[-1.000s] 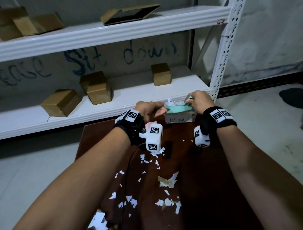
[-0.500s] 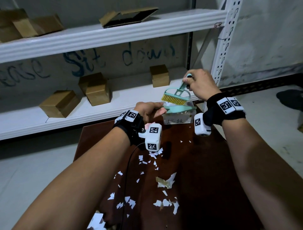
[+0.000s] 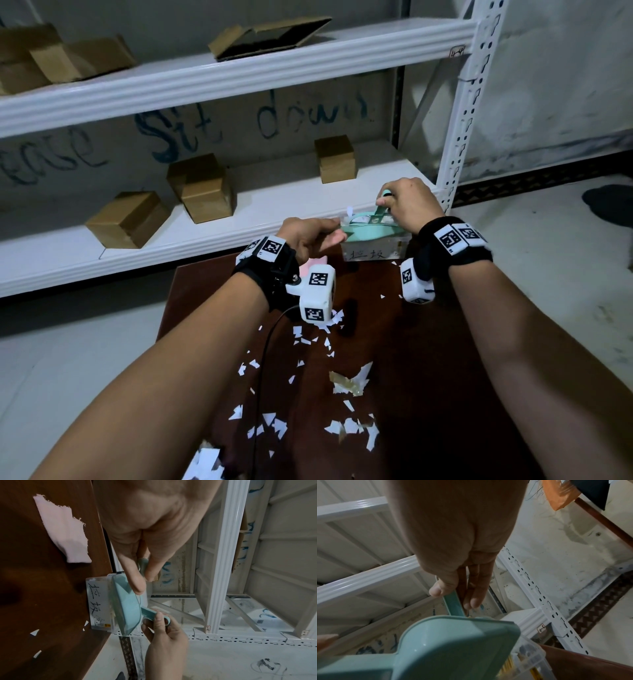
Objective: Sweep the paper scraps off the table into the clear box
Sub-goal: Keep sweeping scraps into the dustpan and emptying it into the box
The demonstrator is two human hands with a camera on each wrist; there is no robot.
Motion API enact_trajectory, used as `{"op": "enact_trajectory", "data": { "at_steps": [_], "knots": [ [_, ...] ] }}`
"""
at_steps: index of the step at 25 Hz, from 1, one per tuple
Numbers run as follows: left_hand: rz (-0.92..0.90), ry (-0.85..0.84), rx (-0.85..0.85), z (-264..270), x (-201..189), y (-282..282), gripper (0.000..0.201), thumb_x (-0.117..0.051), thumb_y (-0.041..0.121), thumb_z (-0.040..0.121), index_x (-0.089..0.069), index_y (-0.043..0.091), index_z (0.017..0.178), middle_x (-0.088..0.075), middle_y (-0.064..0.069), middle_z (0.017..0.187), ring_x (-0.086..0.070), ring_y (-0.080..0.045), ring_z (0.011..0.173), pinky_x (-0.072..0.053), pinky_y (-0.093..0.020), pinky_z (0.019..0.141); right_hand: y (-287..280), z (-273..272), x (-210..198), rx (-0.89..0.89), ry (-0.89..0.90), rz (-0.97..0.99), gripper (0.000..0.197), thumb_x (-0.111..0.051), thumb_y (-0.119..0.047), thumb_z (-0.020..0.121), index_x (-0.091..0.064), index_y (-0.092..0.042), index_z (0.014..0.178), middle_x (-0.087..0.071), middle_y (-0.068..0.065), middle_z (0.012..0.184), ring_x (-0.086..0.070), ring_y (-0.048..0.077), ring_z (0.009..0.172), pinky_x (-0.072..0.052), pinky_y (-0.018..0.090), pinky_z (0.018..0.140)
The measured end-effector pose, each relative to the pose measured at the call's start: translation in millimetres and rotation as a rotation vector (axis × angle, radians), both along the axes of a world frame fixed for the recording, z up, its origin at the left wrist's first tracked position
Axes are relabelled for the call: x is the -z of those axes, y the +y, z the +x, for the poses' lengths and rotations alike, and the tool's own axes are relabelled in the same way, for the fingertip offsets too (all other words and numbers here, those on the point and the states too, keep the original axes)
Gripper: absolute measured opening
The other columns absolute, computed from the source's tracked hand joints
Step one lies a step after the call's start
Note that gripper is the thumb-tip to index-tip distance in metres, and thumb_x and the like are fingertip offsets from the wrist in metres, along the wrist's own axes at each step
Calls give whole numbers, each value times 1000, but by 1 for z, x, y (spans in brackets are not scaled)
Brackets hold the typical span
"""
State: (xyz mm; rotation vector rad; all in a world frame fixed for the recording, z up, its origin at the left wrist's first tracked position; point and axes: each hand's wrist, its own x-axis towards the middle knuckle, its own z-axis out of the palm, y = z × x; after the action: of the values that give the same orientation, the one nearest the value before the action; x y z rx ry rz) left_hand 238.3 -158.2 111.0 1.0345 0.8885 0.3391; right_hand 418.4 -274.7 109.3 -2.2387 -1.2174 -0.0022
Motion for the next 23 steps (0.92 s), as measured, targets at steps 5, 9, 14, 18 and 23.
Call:
{"op": "enact_trajectory", "data": {
  "at_steps": [5, 9, 14, 18, 23],
  "knots": [
    [-15, -4, -1, -9, -17, 4, 12, -59, 2, 97, -63, -3, 88, -68, -14, 58, -68, -16, 46, -54, -19, 43, -5, 4, -10, 39, 14, 83, 17, -64, -21, 100, -76, -10, 94, -71, 9, 86, -67, 28, 89, -51, 30, 75],
    [-17, -72, -44, -13, -40, 9, 18, -54, 3, 101, -60, -2, 85, -67, -14, 55, -67, -14, 43, -55, -18, 45, -11, 5, -37, 95, -1, 266, 16, -59, -19, 103, -73, -12, 100, -67, 8, 85, -59, 15, 68, -39, 5, 49],
    [51, -71, -53, -22, -56, 8, 16, -55, 1, 100, -61, -2, 85, -68, -12, 55, -69, -14, 47, -55, -17, 48, -11, 18, -39, 152, -6, 405, 16, -62, -20, 100, -76, -13, 100, -76, 11, 87, -73, 26, 81, -62, 46, 77],
    [62, -69, -58, -40, -54, 8, 13, -54, 0, 99, -61, -3, 88, -69, -12, 58, -71, -15, 52, -56, -17, 50, -14, 18, -29, 108, 48, 381, 16, -63, -16, 100, -78, -14, 107, -77, 12, 97, -73, 21, 86, -62, 36, 79],
    [57, -81, -109, -69, -52, 4, 12, -56, 0, 97, -61, -4, 86, -69, -14, 63, -71, -15, 54, -58, -17, 52, -13, 11, 2, 93, 171, 298, 15, -66, -9, 97, -80, -15, 98, -77, 13, 97, -73, 24, 90, -59, 37, 91]
  ]
}}
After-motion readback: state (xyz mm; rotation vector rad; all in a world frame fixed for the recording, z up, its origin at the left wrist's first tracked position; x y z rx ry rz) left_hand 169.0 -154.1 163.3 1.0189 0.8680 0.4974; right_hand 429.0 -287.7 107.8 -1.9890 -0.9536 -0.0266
